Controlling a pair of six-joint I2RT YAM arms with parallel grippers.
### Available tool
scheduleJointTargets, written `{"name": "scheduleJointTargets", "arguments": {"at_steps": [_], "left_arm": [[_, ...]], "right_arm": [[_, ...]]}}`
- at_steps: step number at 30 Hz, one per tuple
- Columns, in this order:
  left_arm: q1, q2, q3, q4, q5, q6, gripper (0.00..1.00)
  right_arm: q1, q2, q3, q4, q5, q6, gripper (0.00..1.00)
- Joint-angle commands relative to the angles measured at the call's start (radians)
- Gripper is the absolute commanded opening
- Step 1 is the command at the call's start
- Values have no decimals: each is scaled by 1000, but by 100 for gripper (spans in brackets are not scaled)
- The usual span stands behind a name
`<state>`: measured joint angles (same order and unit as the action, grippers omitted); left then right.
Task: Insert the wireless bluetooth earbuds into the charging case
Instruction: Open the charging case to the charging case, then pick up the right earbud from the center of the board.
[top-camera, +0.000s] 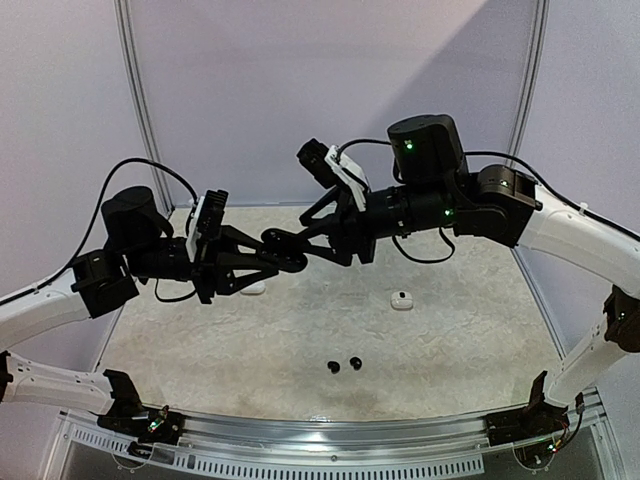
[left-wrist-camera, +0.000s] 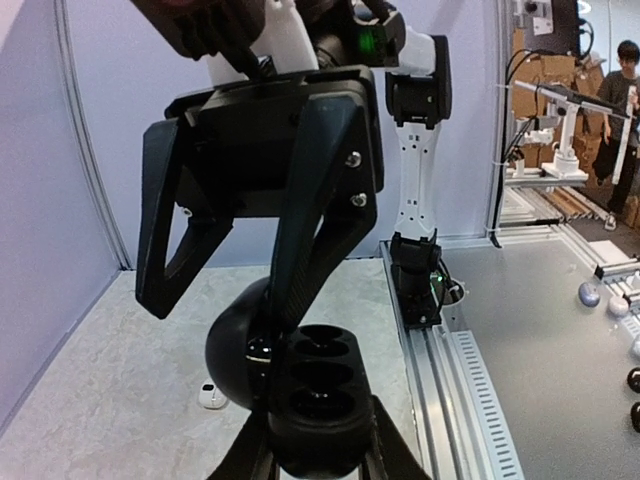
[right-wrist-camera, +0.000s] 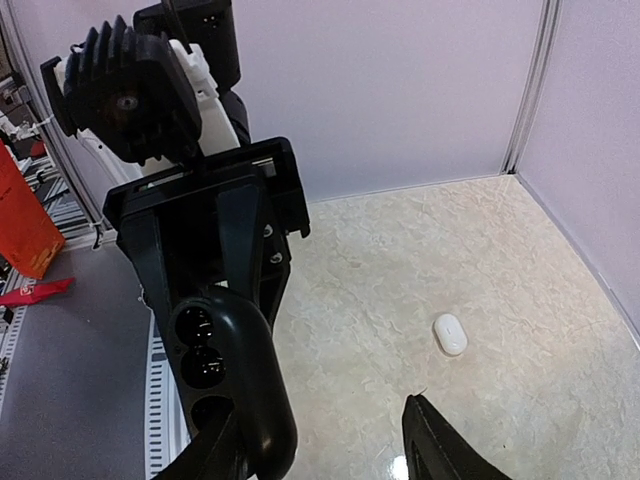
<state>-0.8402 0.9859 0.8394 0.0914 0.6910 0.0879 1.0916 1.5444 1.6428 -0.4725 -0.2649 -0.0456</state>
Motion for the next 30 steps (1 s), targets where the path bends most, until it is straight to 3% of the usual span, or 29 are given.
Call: {"name": "scheduleJointTargets", "arguments": {"at_steps": [1,11,16,21,25,30], "left_arm": [[12,-21,-57,98,-17,-157,0],[78,-16,-109,130,-102,-236,0],[106,-35,-129,129,-150,-262,0],[136,-67,-161,125,-194,-273,0],[151,-90,-178,116,-202,-273,0],[157,-119,-194,110,-198,-260,0]], "right_arm": [[-20,15,10,-2,-32,37,53],[-28,17,66,113,-137,60,60],[-87,-17,49,152,-65,178,61],[-143,32,36,-124,251,292,55],[-162,146,8,-287,223,316,46],[-167,241,-103,-326,186,410,37]]}}
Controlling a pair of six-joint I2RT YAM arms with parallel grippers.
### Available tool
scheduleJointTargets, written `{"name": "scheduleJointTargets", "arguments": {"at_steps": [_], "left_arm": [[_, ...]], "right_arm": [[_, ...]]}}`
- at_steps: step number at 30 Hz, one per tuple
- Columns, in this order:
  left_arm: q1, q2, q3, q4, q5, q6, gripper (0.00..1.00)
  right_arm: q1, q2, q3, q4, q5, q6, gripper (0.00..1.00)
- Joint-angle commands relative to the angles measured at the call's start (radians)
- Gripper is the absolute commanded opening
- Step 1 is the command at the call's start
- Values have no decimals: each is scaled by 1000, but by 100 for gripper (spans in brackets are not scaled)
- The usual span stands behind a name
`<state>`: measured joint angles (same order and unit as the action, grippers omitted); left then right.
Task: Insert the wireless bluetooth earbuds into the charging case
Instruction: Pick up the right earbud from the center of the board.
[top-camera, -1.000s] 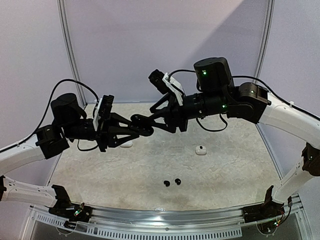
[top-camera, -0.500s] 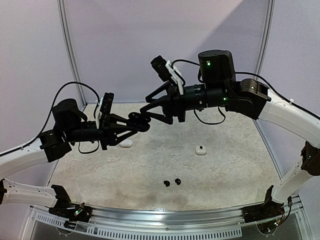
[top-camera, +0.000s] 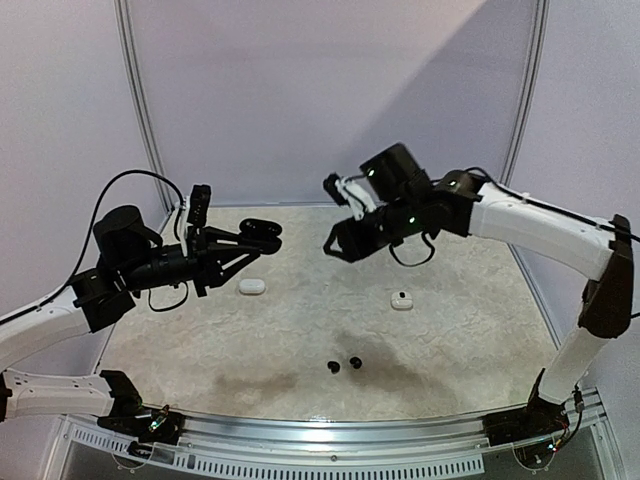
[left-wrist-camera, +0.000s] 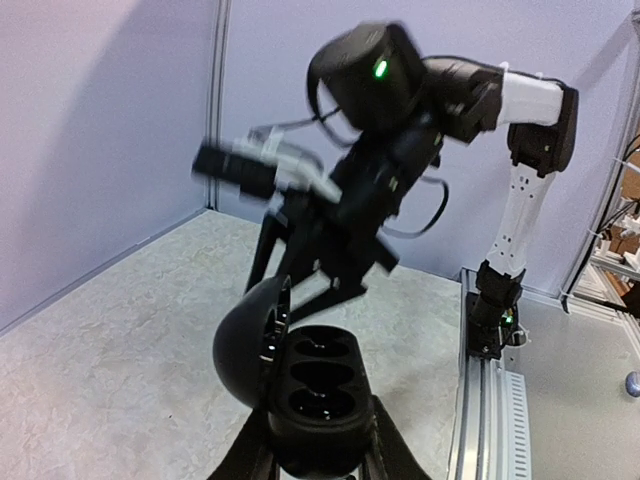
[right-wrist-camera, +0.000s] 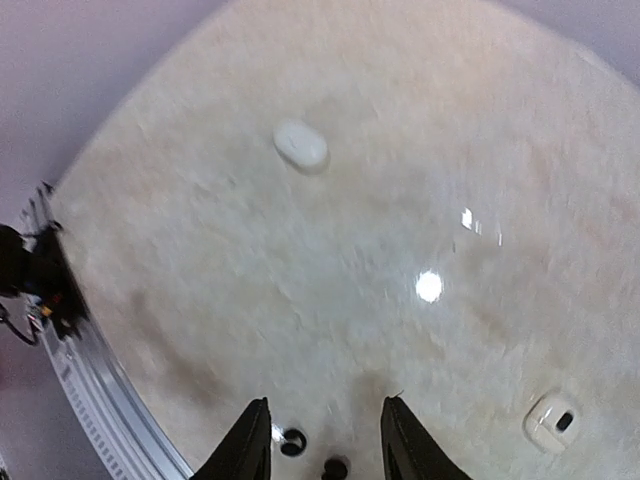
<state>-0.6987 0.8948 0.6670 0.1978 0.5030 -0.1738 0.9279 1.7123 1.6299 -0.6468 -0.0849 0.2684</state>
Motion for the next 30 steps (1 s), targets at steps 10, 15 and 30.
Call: {"name": "scheduleJointTargets", "arguments": {"at_steps": [10,15,30], "left_arm": [[21,-48,-38,10,1,17,0],[22,-49,-38,9,5,18,0],[27,-41,-34,12,11,25,0]], "right_arm": [[26,125,-316,-81,-59,229,34],[44,171,-349,-55,-84,241,33],[62,205,-398,-22,-121,238,29]]}}
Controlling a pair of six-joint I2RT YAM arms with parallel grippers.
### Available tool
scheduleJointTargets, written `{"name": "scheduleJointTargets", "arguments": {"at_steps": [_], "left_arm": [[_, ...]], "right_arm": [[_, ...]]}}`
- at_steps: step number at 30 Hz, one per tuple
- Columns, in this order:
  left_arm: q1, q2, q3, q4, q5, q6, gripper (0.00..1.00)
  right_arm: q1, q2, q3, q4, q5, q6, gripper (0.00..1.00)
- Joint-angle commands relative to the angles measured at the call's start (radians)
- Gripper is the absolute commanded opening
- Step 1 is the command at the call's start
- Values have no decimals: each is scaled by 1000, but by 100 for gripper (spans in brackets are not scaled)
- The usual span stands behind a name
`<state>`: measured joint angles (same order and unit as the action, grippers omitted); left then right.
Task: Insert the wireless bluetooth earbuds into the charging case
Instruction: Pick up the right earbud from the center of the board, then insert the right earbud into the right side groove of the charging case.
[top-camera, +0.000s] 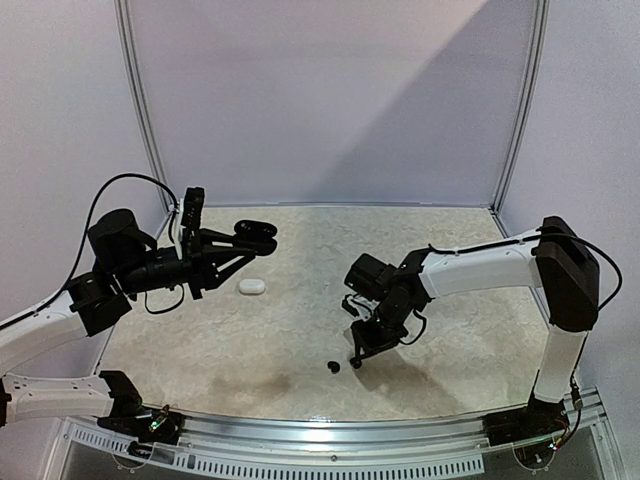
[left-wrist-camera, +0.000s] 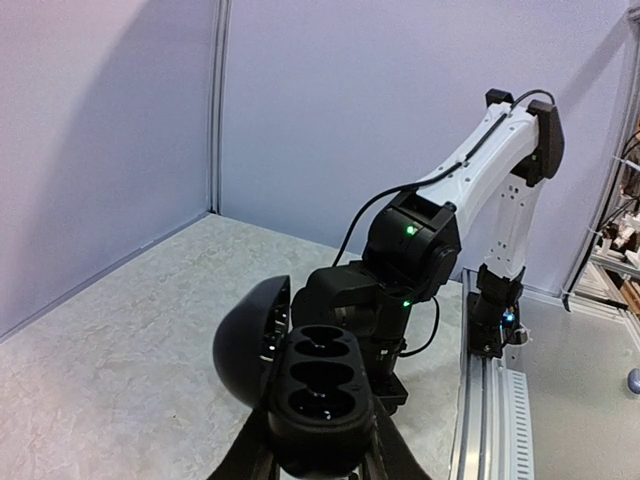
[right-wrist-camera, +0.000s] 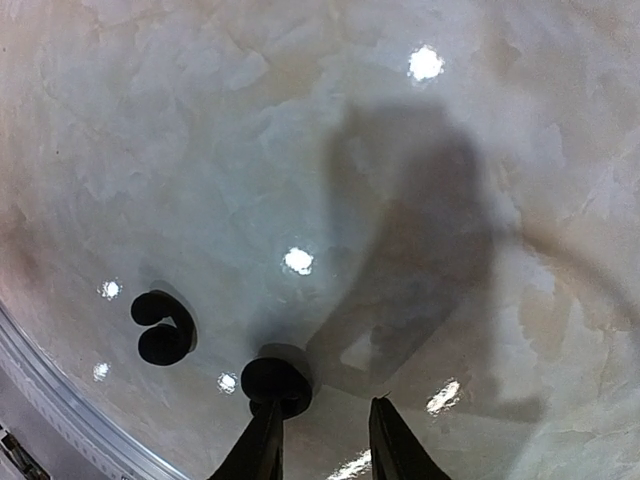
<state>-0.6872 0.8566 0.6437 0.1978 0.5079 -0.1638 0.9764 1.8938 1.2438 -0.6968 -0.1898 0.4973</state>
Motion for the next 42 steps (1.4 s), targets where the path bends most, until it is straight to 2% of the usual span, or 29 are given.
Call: {"name": "scheduleJointTargets", "arguments": {"at_steps": [1,12,17,21,29,34,42], "left_arm": [[15,-4,-10,12,6,14,0],[18,-3,-10,14,9,21,0],[19,-2,-9,14,11,22,0],[20,-2,-7,12,13,23,0],[20,-4,-10,16,23,29,0],[20,-6,-12,30,70,38,0],[20,10,-14,131,291,77,0]], "right_arm": [[14,29,-12,33,-18,9,29],[25,79,0,41,-29,1,26],[33,76,5,35,-43,-2,9],[33,62,14,33,-63,-4,1],[34,19,63,-2,-69,-34,0],[34,-76,154,-68,-6,-126,0],[62,-363,286,-40,106,-339,0]]}}
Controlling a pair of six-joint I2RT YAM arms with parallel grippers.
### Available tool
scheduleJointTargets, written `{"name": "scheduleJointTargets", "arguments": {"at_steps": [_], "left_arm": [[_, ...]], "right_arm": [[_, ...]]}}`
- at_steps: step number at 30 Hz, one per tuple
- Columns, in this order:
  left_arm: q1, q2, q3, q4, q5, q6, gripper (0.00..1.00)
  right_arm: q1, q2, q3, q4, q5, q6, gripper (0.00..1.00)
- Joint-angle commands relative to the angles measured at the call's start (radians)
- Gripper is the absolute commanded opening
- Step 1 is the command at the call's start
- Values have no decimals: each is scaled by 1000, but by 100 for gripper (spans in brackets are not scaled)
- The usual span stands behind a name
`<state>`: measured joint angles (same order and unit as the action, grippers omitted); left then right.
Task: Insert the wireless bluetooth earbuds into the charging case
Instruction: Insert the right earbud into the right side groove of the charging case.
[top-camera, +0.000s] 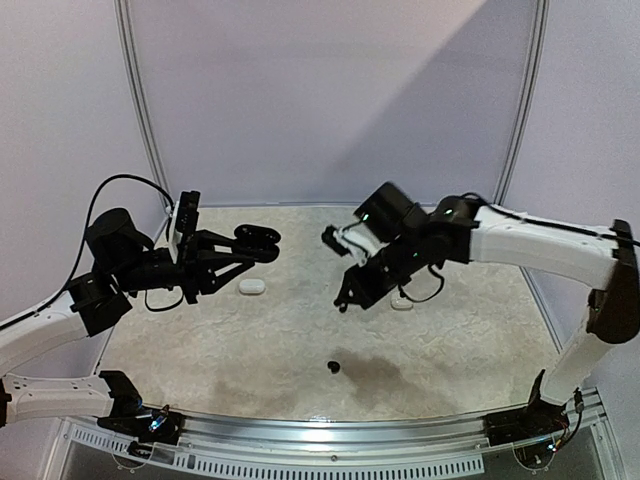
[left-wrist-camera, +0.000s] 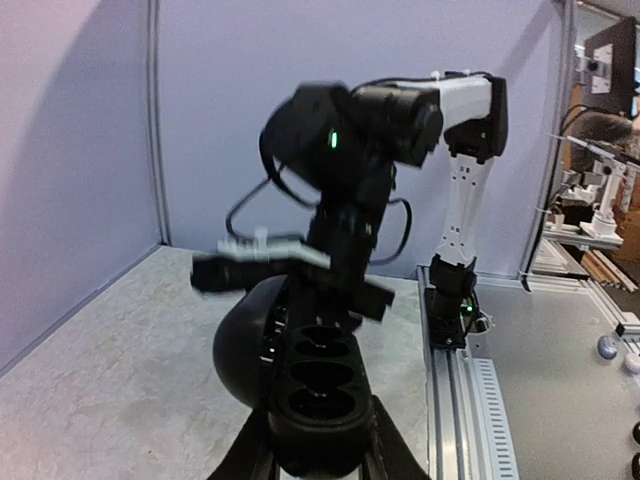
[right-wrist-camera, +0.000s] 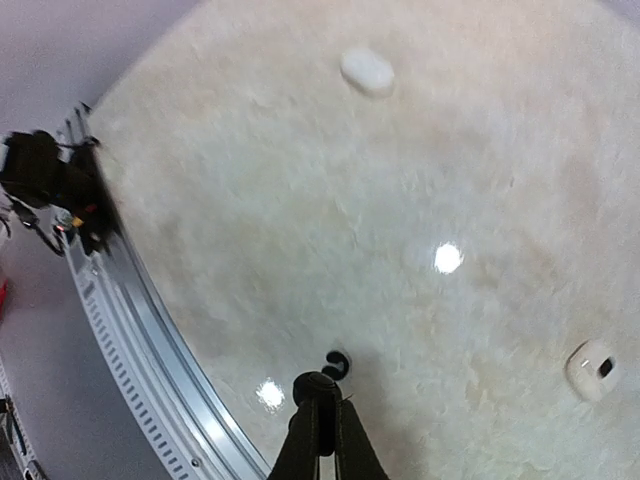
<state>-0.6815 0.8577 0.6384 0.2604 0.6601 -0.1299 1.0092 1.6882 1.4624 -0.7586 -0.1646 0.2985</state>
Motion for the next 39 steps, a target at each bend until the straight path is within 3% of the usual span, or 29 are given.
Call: {"name": "scheduleJointTargets", "arguments": {"at_steps": [1,9,19,39], "left_arm": [[14,11,-7,67,156,55,0],[13,41,20,62,240,104,0],[13,47,43,-6,291,179,0],[10,48,52,-26,288,185,0]], "right_arm": [[48,-181,76,44,95,-186,0],[237,-295,138,256,196,-455,0],[363,-75,381,48,300,-679,0],[390,43,477,-56,381,-825,0]]}}
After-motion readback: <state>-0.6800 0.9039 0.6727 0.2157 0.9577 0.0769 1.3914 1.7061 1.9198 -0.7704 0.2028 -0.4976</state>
